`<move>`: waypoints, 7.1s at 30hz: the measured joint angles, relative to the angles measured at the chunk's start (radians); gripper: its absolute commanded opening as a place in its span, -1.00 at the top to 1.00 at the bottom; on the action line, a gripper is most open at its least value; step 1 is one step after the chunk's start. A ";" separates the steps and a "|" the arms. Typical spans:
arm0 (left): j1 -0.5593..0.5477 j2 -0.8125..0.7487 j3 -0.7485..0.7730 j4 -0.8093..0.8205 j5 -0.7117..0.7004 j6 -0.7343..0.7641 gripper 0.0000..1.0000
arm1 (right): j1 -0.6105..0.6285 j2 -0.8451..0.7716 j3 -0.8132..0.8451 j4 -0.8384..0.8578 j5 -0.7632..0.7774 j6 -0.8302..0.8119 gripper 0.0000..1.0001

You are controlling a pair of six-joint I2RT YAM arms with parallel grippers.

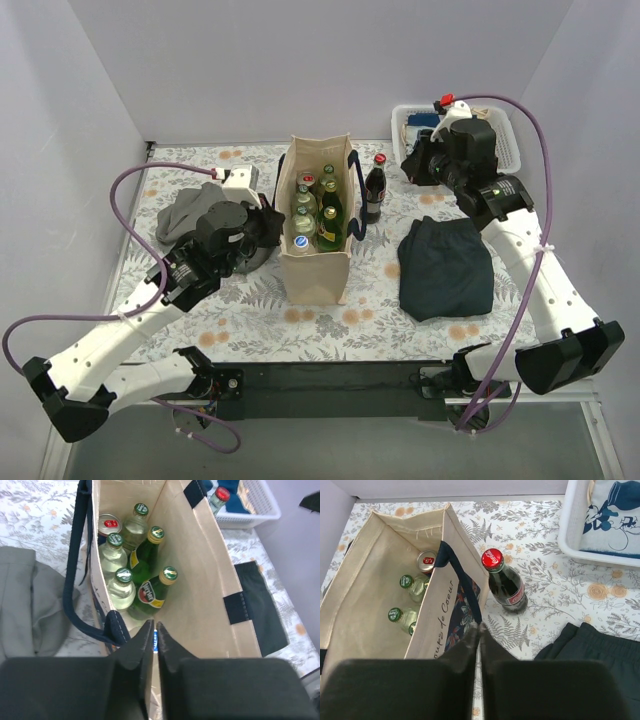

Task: Take the beverage out of the canvas bag
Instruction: Adjust the canvas bag at the center of the board, then take out the drink from the canvas bag.

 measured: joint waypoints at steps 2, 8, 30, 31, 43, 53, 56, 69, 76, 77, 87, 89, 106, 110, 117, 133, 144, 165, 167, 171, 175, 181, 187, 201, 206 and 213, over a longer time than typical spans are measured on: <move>0.000 0.009 0.002 -0.001 0.000 0.007 0.92 | -0.005 0.004 0.000 0.000 -0.011 0.005 -0.97; 0.000 0.036 0.002 -0.006 0.000 0.015 -0.68 | -0.010 0.014 0.000 -0.016 -0.023 0.000 -0.97; 0.000 0.037 0.002 -0.008 -0.016 0.008 -0.76 | -0.011 0.011 -0.001 0.016 -0.294 0.001 -0.94; 0.000 0.038 0.002 -0.008 -0.016 0.008 -0.76 | -0.011 0.011 -0.003 0.018 -0.293 0.000 -0.51; 0.000 0.067 0.002 -0.029 -0.012 0.004 -0.51 | -0.010 0.018 -0.017 0.022 -0.417 -0.027 -0.34; 0.000 0.075 -0.070 -0.074 0.053 -0.019 -0.41 | 0.138 0.092 0.030 -0.041 -0.482 -0.109 -0.97; 0.000 0.072 -0.090 -0.084 0.064 -0.027 -0.40 | 0.193 0.106 0.037 -0.069 -0.457 -0.129 -0.97; 0.000 0.013 -0.126 -0.087 0.166 -0.011 -0.22 | 0.315 0.138 0.062 -0.117 -0.365 -0.163 -0.89; 0.000 0.002 -0.127 -0.087 0.225 0.013 -0.20 | 0.370 0.179 0.074 -0.144 -0.310 -0.179 -0.89; 0.000 -0.001 -0.127 -0.088 0.230 0.014 -0.20 | 0.377 0.183 0.078 -0.148 -0.304 -0.180 -0.89; 0.000 -0.045 -0.092 -0.134 0.230 0.018 -0.02 | 0.420 0.199 0.095 -0.171 -0.245 -0.183 -0.91; 0.000 -0.052 -0.081 -0.147 0.227 0.016 0.03 | 0.425 0.206 0.097 -0.174 -0.240 -0.183 -0.91; 0.000 -0.052 -0.090 -0.168 0.331 0.010 0.33 | 0.484 0.243 0.133 -0.204 -0.156 -0.192 -0.96; 0.002 -0.053 -0.100 -0.161 0.348 0.010 0.33 | 0.511 0.257 0.140 -0.215 -0.104 -0.199 -0.96; 0.002 -0.062 -0.114 -0.166 0.349 -0.003 0.33 | 0.540 0.286 0.153 -0.231 -0.014 -0.206 -0.97; 0.002 -0.072 -0.128 -0.191 0.334 -0.021 0.32 | 0.560 0.387 0.224 -0.237 0.008 -0.214 -0.83; 0.002 -0.070 -0.128 -0.192 0.319 -0.029 0.31 | 0.577 0.408 0.232 -0.256 -0.003 -0.221 -0.46; 0.002 -0.057 -0.134 -0.190 0.307 -0.036 0.25 | 0.596 0.473 0.270 -0.273 -0.059 -0.232 0.02; 0.002 -0.057 -0.134 -0.191 0.306 -0.037 0.24 | 0.596 0.473 0.270 -0.277 -0.059 -0.232 0.02; 0.001 -0.057 -0.134 -0.191 0.304 -0.037 0.24 | 0.596 0.473 0.270 -0.280 -0.060 -0.230 0.13; 0.001 -0.063 -0.140 -0.190 0.302 -0.038 0.24 | 0.596 0.473 0.270 -0.280 -0.045 -0.232 0.77; 0.001 -0.065 -0.141 -0.191 0.298 -0.044 0.24 | 0.595 0.477 0.276 -0.283 -0.043 -0.232 0.97; 0.001 -0.064 -0.141 -0.191 0.297 -0.044 0.23 | 0.595 0.478 0.280 -0.288 -0.039 -0.232 0.97; 0.001 -0.047 -0.141 -0.178 0.297 -0.043 0.18 | 0.601 0.485 0.417 -0.385 -0.021 -0.233 0.97; 0.001 -0.043 -0.140 -0.176 0.295 -0.041 0.18 | 0.601 0.484 0.462 -0.387 -0.021 -0.233 0.97; 0.001 -0.044 -0.140 -0.177 0.290 -0.041 0.15 | 0.601 0.483 0.462 -0.403 -0.003 -0.232 0.97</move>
